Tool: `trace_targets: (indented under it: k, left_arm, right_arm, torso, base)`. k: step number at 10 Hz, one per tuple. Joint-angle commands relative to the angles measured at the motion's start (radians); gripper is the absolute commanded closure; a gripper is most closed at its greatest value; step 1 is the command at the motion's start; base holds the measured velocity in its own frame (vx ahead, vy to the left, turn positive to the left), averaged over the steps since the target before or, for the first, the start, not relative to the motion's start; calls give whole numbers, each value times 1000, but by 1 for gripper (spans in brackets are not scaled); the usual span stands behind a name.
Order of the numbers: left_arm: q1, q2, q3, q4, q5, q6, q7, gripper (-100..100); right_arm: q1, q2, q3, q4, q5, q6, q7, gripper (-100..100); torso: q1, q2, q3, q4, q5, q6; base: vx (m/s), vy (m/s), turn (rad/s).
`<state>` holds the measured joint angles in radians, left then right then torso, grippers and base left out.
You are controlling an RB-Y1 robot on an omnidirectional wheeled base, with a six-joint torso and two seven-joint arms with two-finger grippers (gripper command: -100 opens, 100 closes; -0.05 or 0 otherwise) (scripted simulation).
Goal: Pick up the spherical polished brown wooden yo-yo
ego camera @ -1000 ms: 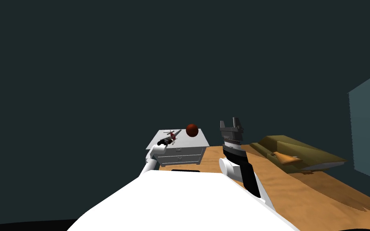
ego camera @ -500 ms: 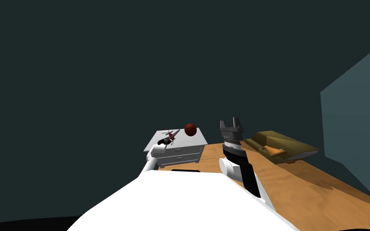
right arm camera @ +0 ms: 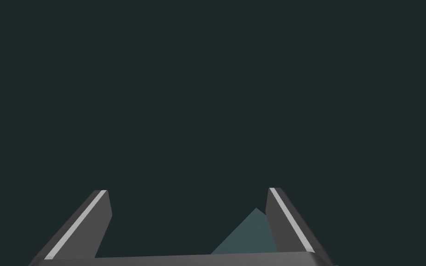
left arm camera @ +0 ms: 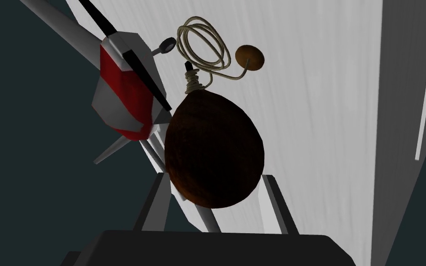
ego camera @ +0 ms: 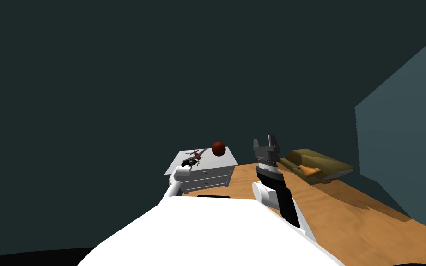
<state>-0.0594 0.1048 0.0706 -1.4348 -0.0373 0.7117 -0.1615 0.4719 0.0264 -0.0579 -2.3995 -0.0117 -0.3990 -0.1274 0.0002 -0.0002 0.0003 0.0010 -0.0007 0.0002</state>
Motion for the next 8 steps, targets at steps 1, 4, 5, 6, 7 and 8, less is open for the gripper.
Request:
trace_targets:
  k: [1, 4, 5, 6, 7, 8]
  left_arm:
    - [0, 0, 0, 0, 0, 0, 0, 100]
    - [0, 0, 0, 0, 0, 0, 0, 0]
    - [13, 0, -14, -34, 9, 15, -12, 100]
    - [20, 1, -20, -48, 14, 22, -18, 100]
    - [35, 2, -32, -77, 24, 36, -29, 100]
    - [42, 2, -38, -92, 29, 43, -34, 100]
  right_arm:
    - [0, 0, 0, 0, 0, 0, 0, 0]
    - [0, 0, 0, 0, 0, 0, 0, 0]
    - [0, 0, 0, 0, 0, 0, 0, 0]
    - [0, 0, 0, 0, 0, 0, 0, 0]
    - [0, 0, 0, 0, 0, 0, 0, 0]
    - [0, 0, 0, 0, 0, 0, 0, 0]
  torso:
    - [0, 0, 0, 0, 0, 0]
    - [0, 0, 0, 0, 0, 0]
    - [0, 0, 0, 0, 0, 0]
    - [-1, -1, 0, 0, -1, -1]
    - [-1, -1, 0, 0, -1, -1]
    - [-1, -1, 0, 0, 0, -1]
  base:
    - [0, 0, 0]
    - [0, 0, 0]
    - [22, -17, 166]
    - [34, -25, 160]
    - [30, -22, 148]
    - [22, -26, 82]
